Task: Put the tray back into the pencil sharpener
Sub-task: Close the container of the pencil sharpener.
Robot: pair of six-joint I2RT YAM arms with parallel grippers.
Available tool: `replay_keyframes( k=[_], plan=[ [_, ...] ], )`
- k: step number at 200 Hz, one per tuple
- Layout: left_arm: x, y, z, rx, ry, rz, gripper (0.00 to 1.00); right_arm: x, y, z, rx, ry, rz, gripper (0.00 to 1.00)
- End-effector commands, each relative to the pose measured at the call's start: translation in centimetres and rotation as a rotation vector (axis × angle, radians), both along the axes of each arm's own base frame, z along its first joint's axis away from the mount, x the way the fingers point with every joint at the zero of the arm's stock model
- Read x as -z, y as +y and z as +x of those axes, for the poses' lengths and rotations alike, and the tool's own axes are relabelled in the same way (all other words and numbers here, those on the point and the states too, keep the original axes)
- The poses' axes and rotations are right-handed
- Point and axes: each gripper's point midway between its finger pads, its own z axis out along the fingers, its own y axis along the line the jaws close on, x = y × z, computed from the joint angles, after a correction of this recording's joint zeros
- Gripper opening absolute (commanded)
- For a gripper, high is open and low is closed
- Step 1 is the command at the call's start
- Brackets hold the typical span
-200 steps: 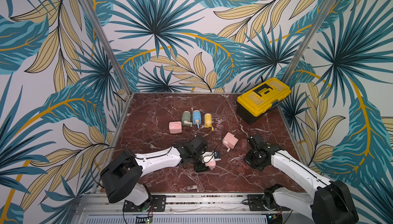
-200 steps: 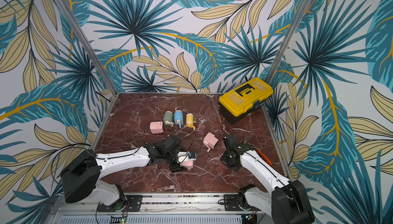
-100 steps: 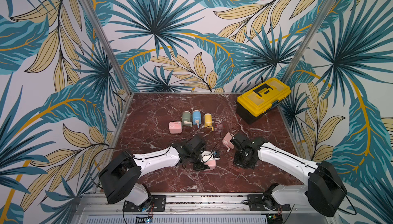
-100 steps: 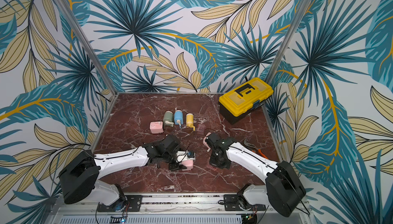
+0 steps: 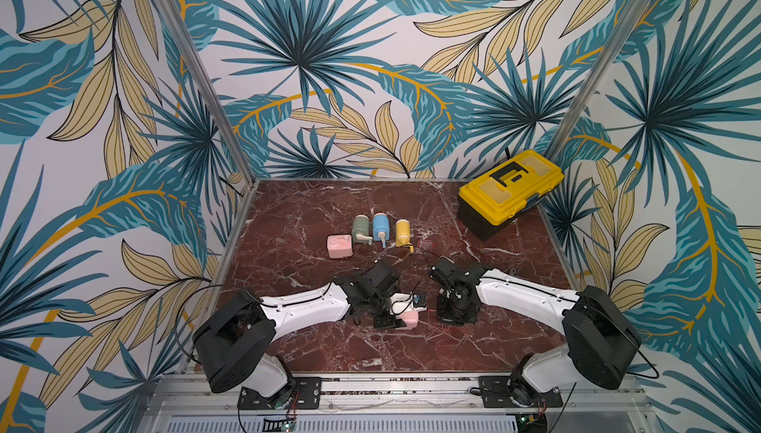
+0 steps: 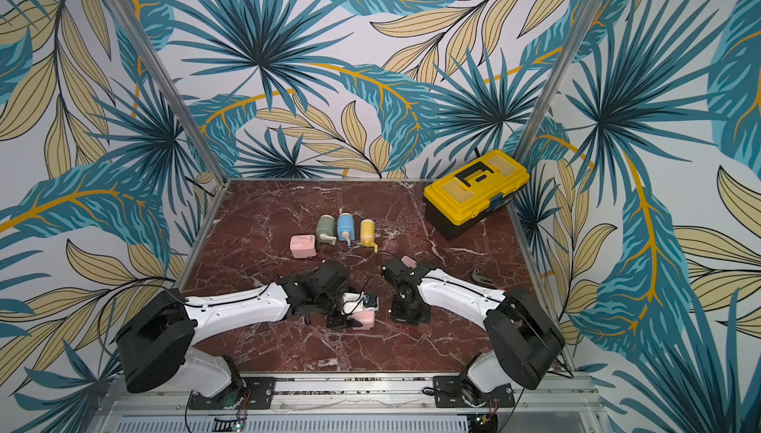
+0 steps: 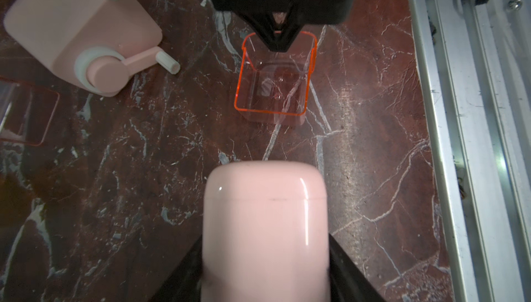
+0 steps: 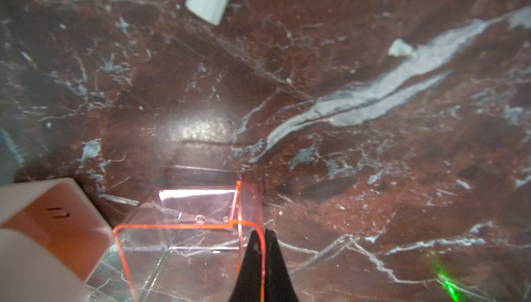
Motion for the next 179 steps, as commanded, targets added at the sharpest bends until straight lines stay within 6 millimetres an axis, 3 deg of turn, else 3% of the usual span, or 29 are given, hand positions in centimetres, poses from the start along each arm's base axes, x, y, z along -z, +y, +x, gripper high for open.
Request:
replay_keyframes(
  k=[1,61,179],
  plan=[
    [0.0,-0.3,-0.1,0.027,0.003,-0.008,0.58,-0.1,1.9,0.7,-0.061,-0.018,0.045,0.05],
    [0.1,-0.4,-0.2,0.037,0.004,-0.007,0.56,0.5,3.5,1.3,-0.084,-0.022,0.073,0.16],
    [0.4,-0.5,-0.1,0.049,0.0,0.001,0.54,0.3,6.3,1.5,-0.187,-0.056,0.166,0.1]
  ],
)
